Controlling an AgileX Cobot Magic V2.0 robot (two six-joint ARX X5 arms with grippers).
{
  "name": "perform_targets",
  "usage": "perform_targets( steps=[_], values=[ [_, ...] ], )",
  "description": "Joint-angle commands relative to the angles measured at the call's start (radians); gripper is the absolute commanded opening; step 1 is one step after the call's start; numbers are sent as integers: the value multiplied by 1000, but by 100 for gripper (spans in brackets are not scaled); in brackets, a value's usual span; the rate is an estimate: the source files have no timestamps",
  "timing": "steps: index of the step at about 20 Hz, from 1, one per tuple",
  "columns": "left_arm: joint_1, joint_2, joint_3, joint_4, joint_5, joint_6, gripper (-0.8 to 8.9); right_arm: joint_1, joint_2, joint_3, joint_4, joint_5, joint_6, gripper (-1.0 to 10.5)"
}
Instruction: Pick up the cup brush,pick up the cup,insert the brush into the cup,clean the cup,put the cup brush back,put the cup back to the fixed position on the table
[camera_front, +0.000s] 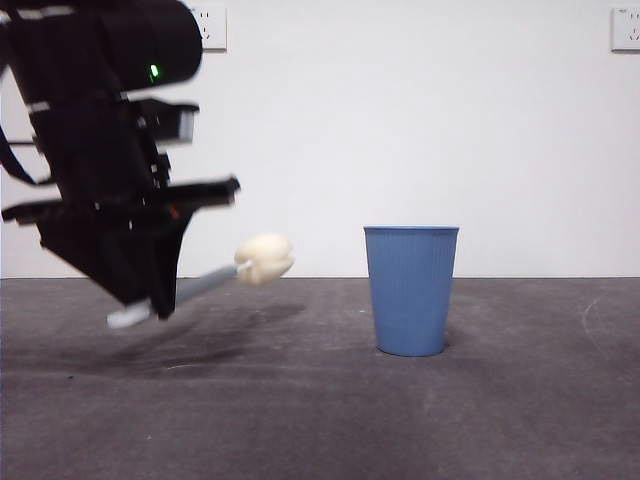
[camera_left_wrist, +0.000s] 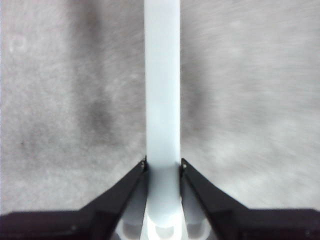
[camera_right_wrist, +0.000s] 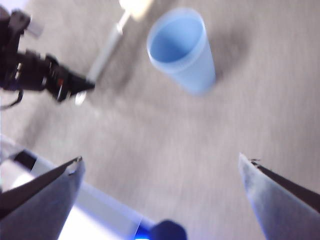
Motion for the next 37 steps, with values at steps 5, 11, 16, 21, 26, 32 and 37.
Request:
perform_targets(
  steps=[5, 11, 16, 21, 26, 32, 37],
  values=[
    [-3, -256, -8, -109, 6, 90, -8, 52, 43, -213, 374, -10, 81, 648],
    [-3, -463, -8, -243, 6, 105, -9, 122, 152, -455, 808, 10, 122, 624],
    [-3, -521, -8, -320, 6, 128, -9, 182, 351, -505, 1070, 80, 93, 625],
    [-3, -522, -8, -325, 9, 128, -9, 241, 591, -505, 1334, 144, 68, 625],
    [-3, -522, -8, -325, 8, 128, -9, 287, 774, -505, 1593, 198, 51, 625],
    [-4, -522, -8, -326, 8, 127, -9, 323, 948, -504, 1854, 249, 46, 626],
    [-4, -522, -8, -325, 8, 126, -9, 333, 1063, -443, 1929, 273, 63, 621]
  ],
)
